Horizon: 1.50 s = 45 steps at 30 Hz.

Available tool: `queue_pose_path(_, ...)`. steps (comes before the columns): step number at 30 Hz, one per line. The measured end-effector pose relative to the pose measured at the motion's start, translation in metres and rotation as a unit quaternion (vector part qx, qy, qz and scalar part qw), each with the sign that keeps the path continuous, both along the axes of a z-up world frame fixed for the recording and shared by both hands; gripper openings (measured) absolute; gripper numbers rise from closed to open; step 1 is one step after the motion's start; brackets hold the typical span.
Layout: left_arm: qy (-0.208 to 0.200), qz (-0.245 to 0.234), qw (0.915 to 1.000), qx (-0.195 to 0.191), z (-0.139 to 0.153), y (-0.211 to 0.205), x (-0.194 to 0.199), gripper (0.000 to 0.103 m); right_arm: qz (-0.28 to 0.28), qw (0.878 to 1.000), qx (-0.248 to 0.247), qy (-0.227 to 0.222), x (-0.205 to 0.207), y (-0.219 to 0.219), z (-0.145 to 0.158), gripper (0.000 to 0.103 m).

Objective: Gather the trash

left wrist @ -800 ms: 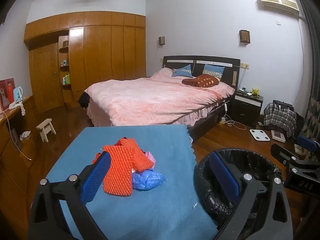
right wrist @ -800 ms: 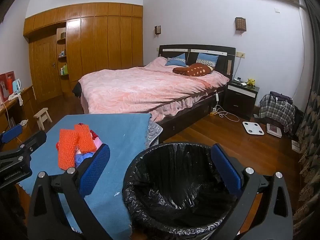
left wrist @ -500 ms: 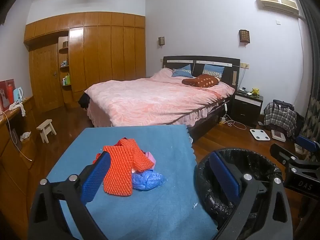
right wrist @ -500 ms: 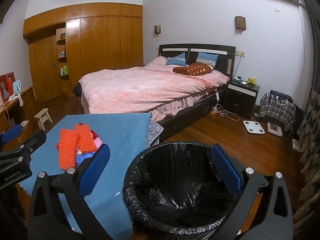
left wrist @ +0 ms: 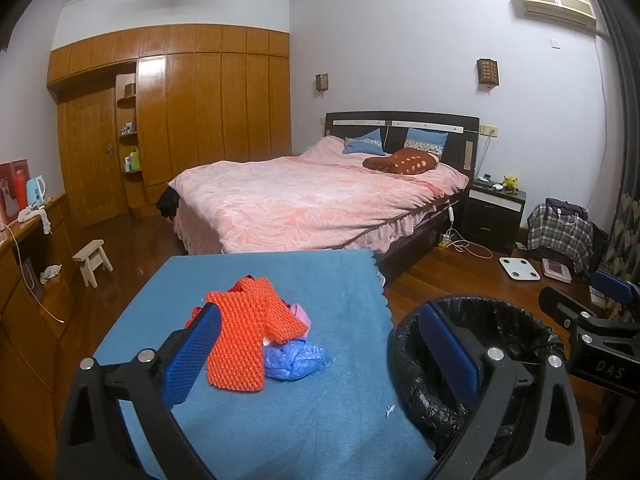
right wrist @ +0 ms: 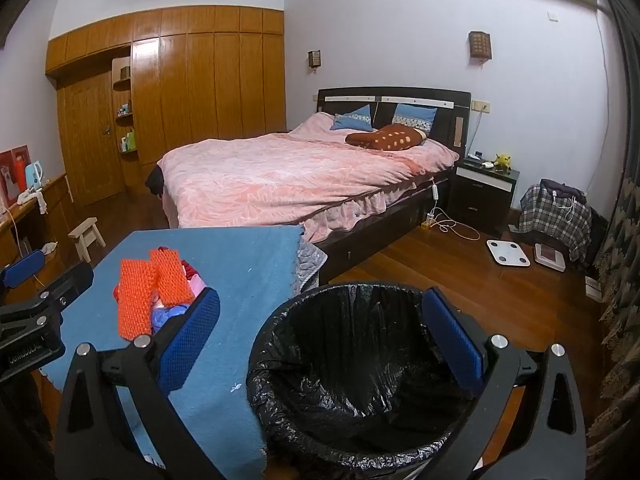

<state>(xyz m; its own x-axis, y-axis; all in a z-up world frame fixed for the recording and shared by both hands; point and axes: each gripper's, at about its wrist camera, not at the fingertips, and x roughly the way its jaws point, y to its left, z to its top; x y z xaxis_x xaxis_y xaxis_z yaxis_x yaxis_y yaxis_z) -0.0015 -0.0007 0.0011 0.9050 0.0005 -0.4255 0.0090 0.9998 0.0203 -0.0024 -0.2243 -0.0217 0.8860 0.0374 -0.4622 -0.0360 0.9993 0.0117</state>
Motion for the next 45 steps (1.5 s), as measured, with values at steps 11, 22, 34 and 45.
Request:
queue_pose_path(11, 0.0, 0.0, 1.0, 0.0, 0.0001, -0.0004, -0.0001, 0.097, 0.0, 1.0, 0.0, 0.001, 0.0002, 0.0001, -0.0008, 0.098)
queue_pose_path(22, 0.001, 0.0, 1.0, 0.001, 0.0017, -0.0021, -0.0013, 0.097, 0.0, 1.0, 0.002, 0.001, 0.0008, -0.0007, -0.0012, 0.098)
queue_pose_path(34, 0.001, 0.0, 1.0, 0.0, 0.0008, -0.0007, -0.0007, 0.097, 0.0, 1.0, 0.003, 0.002, 0.0008, -0.0011, -0.001, 0.098)
queue_pose_path(45, 0.001, 0.0, 1.0, 0.001, 0.0002, -0.0005, -0.0001, 0.097, 0.0, 1.0, 0.003, 0.003, 0.001, -0.0012, -0.0012, 0.098)
